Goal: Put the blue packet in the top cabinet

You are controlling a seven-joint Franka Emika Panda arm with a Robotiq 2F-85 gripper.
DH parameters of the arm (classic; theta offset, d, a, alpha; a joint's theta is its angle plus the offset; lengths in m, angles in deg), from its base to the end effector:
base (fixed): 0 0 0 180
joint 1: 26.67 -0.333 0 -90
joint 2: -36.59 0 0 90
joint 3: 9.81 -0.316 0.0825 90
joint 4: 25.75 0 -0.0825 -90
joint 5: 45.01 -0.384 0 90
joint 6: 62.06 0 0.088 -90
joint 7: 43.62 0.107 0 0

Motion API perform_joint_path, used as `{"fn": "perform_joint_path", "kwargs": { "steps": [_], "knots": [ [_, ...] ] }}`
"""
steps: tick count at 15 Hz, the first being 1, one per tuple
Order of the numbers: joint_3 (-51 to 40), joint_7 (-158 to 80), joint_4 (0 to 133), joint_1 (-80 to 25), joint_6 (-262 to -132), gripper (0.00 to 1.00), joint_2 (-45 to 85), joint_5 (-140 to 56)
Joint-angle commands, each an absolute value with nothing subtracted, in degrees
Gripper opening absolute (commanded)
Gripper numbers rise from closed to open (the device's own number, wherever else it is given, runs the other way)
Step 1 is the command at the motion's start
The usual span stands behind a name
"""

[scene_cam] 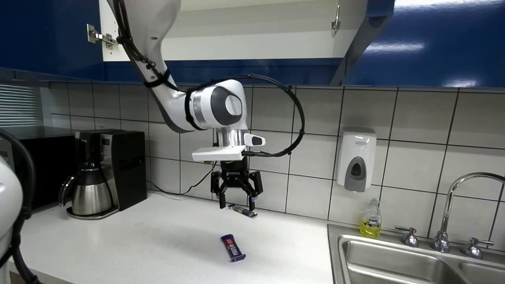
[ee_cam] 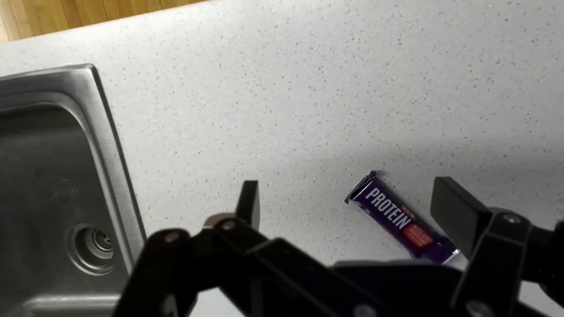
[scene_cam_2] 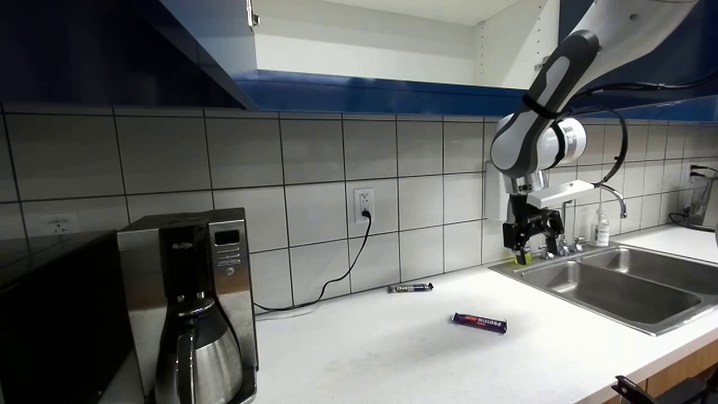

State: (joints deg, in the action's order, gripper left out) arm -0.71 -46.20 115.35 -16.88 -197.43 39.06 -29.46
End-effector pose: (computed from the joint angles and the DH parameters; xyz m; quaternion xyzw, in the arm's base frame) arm 0.4405 -0.1540 0.3068 0.9947 -0.0424 -0.0442 0.0821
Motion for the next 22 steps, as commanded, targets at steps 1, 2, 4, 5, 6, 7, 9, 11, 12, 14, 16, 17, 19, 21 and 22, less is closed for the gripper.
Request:
{"fn": "perform_joint_path", "kwargs": {
  "steps": [1,2,4,5,6,7,9,11,12,14,16,17,19,21,22],
  "knots": [
    [-0.89,-44.32,114.47,-17.28,-201.62,1.0,33.72,-30.29],
    [-0.9,-44.09,114.11,-17.41,-202.76,1.0,32.2,-30.07],
    [-0.86,-43.54,113.01,-17.76,-205.12,1.0,28.75,-29.66],
    [-0.83,-43.24,112.15,-18.03,-206.38,1.0,26.77,-29.51],
    [-0.76,-43.19,111.31,-18.29,-207.67,1.0,25.03,-29.26],
    [-0.65,-42.79,110.16,-18.61,-208.56,1.0,23.16,-29.22],
    [-0.48,-42.53,107.61,-19.17,-209.67,1.0,19.54,-29.52],
    [-0.38,-42.57,104.94,-19.74,-209.97,1.0,16.16,-29.61],
    [-0.35,-42.57,103.3,-20.11,-209.7,1.0,14.26,-29.59],
    [-0.63,-43.63,100.86,-20.39,-208.95,1.0,11.76,-30.05],
    [-0.94,-45.2,98.43,-20.93,-208.22,1.0,9.22,-29.61],
    [-1.25,-46.47,97.39,-21.01,-207.52,1.0,8.2,-29.57],
    [-1.63,-48.75,95.53,-21.4,-206.32,1.0,6.43,-29.05],
    [-2.51,-53.31,93.57,-21.21,-204.4,1.0,4.79,-28.43],
    [-2.7,-55.21,92.72,-21.23,-203.21,1.0,4.24,-27.83]
  ]
}}
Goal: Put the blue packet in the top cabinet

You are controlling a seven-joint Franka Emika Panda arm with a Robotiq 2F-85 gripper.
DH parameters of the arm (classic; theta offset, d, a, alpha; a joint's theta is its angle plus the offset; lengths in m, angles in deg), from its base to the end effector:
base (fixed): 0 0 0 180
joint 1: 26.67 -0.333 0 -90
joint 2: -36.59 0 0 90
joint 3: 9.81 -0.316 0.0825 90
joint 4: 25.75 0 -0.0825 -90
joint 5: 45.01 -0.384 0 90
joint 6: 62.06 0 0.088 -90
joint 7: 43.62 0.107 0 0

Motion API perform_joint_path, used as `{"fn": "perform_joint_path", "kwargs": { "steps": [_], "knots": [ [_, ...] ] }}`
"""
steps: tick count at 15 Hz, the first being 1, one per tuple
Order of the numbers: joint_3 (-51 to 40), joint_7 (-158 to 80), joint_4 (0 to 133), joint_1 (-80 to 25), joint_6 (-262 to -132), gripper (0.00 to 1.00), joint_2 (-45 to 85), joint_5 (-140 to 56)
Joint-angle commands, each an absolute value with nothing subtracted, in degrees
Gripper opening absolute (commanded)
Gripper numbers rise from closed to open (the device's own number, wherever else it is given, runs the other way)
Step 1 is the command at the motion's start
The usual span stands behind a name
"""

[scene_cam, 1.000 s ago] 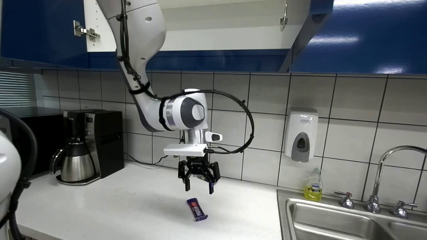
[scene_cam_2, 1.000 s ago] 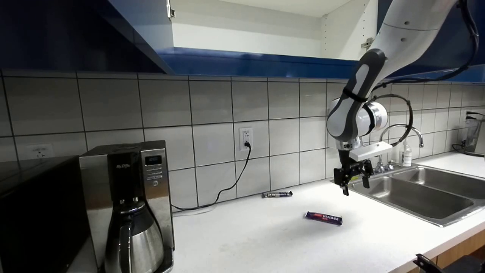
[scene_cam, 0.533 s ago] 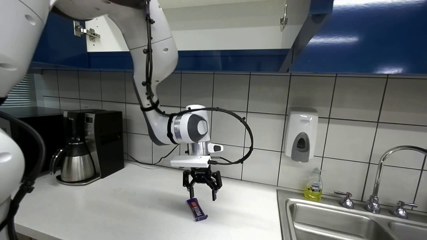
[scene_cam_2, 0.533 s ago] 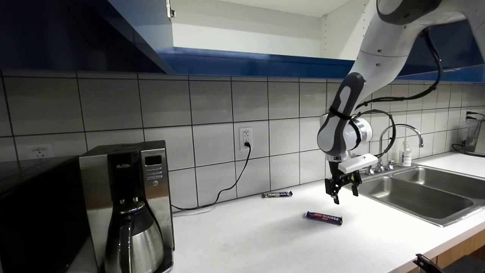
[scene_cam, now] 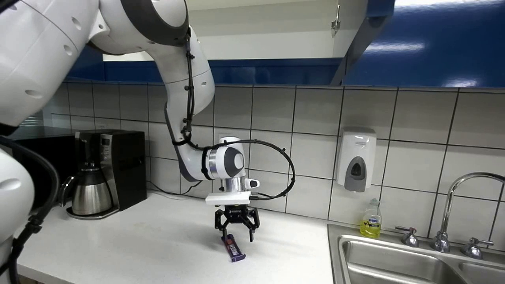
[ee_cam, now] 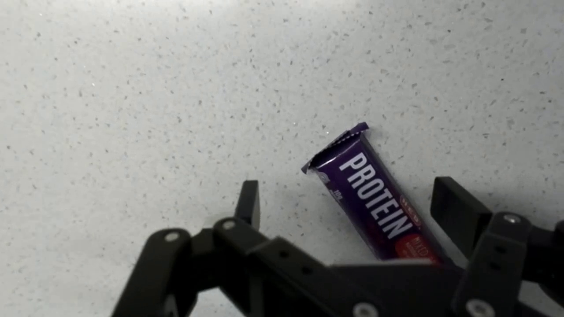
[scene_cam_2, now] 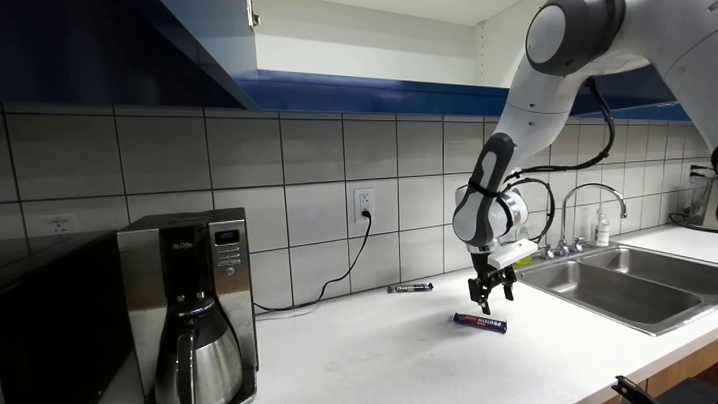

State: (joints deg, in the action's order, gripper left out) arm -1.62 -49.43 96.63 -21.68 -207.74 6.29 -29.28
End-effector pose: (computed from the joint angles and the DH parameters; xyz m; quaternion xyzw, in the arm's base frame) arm 0.5405 -0.1259 0.1465 0.9905 0.0612 -0.0782 0.0949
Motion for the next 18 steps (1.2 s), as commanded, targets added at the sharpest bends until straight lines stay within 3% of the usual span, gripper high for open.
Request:
{"fn": "perform_joint_path", "kwargs": {
  "steps": [1,18],
  "knots": [
    [-2.97,-57.42,91.85,-21.17,-201.81,1.0,3.71,-27.25],
    [-8.42,-75.41,89.31,-18.61,-202.89,1.0,0.52,-24.49]
  ]
}}
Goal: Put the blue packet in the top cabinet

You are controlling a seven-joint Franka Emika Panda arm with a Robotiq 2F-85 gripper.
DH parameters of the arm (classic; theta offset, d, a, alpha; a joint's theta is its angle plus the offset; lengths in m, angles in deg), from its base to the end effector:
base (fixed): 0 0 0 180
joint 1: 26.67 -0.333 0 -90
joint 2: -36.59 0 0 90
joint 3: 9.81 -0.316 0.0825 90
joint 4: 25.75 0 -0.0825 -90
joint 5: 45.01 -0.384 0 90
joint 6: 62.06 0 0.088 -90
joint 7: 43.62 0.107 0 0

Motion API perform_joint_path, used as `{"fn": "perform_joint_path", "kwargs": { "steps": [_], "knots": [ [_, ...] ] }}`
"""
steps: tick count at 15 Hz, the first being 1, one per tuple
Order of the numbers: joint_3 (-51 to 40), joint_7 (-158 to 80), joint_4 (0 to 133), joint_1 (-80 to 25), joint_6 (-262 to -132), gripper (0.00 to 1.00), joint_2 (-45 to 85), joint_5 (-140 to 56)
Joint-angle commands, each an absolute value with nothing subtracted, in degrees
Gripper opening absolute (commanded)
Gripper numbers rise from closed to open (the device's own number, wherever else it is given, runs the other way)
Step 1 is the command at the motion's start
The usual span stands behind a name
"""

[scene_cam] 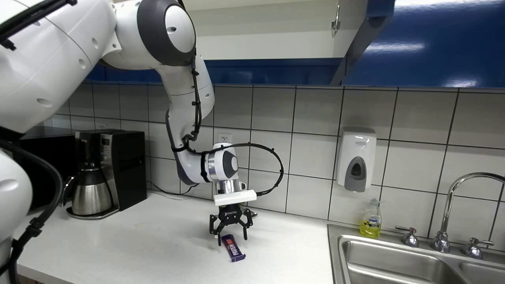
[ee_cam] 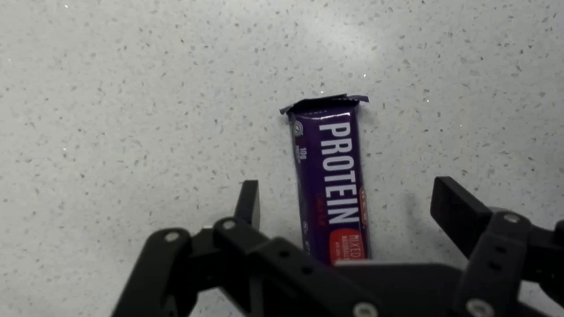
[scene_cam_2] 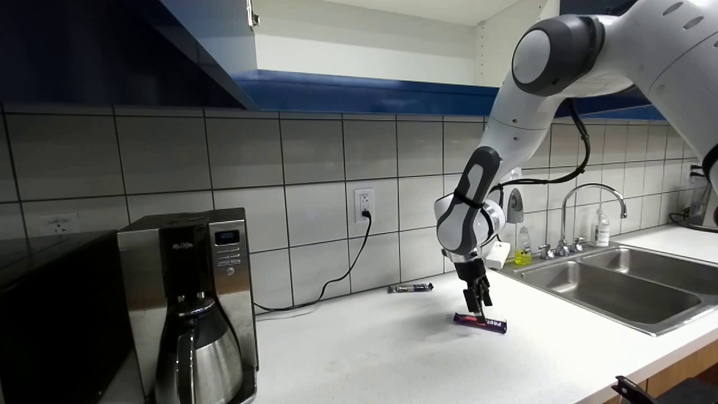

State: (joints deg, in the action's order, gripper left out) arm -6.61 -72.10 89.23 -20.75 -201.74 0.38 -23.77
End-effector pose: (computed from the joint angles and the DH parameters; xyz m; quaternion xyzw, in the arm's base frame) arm 0.5683 -0.0928 0.1207 0.9353 0.3171 -0.1338 0.0826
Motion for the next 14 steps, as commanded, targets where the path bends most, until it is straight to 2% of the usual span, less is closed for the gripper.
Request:
{"fn": "perform_joint_path", "kwargs": {
  "steps": [1,14],
  "knots": [
    [-8.51,-75.65,89.43,-18.55,-202.95,1.0,0.58,-24.35],
    [-9.37,-76.38,91.48,-17.33,-207.4,1.0,-0.11,-25.44]
  ]
}}
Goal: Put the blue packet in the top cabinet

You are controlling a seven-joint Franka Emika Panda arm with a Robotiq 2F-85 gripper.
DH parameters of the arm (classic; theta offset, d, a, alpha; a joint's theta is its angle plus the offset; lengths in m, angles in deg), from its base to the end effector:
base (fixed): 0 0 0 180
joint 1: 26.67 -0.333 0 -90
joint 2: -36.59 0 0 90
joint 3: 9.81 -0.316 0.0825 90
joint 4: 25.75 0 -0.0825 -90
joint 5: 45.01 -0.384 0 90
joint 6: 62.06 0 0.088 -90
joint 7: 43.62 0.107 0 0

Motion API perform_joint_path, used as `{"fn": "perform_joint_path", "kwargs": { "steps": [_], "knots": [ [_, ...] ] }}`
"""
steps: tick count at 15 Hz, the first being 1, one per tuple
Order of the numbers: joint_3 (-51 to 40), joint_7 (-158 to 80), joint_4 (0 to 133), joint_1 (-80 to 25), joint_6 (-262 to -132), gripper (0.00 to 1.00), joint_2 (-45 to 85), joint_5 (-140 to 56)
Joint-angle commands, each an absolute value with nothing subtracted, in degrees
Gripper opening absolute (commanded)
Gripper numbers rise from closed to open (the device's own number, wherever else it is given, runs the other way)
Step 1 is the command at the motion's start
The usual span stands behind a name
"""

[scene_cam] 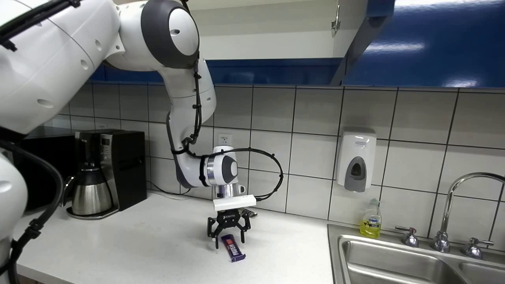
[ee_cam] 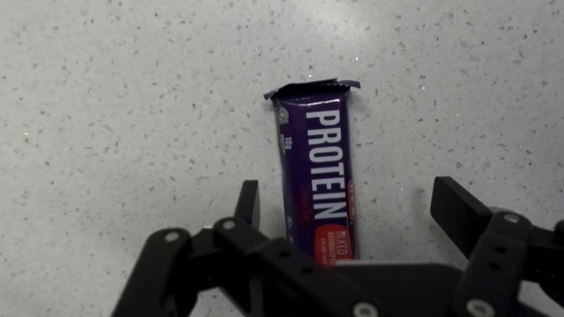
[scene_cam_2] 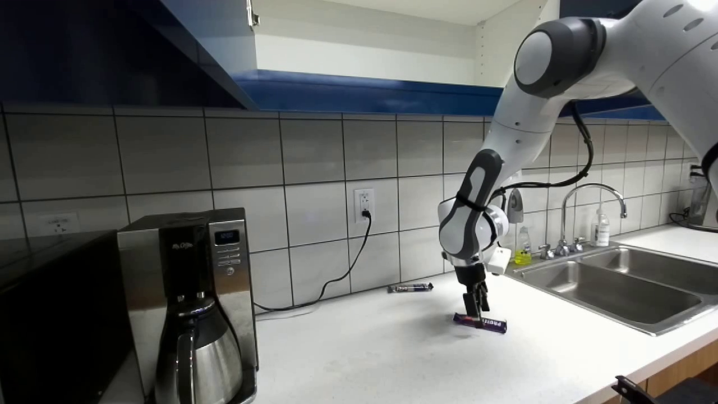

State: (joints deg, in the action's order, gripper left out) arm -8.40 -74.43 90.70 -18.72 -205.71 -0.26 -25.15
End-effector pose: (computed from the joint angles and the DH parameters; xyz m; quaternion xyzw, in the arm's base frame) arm 0.5630 -0.0907 0.1100 0.9357 0.3286 -0.1121 0.0630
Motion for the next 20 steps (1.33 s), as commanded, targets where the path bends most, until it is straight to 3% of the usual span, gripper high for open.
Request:
{"fn": "perform_joint_path", "kwargs": {
  "steps": [1,11,12,14,20],
  "knots": [
    [-9.32,-76.26,91.55,-17.38,-207.69,1.0,-0.24,-25.39],
    [-9.01,-75.82,91.3,-17.33,-208.26,0.97,-1.12,-25.36],
    [-9.06,-75.86,91.2,-17.25,-208.11,0.73,-1.18,-25.46],
    [-9.06,-75.86,91.12,-17.18,-208.02,0.7,-1.33,-25.51],
    [-9.2,-75.88,91.07,-16.87,-207.72,0.25,-1.77,-25.85]
  ]
}}
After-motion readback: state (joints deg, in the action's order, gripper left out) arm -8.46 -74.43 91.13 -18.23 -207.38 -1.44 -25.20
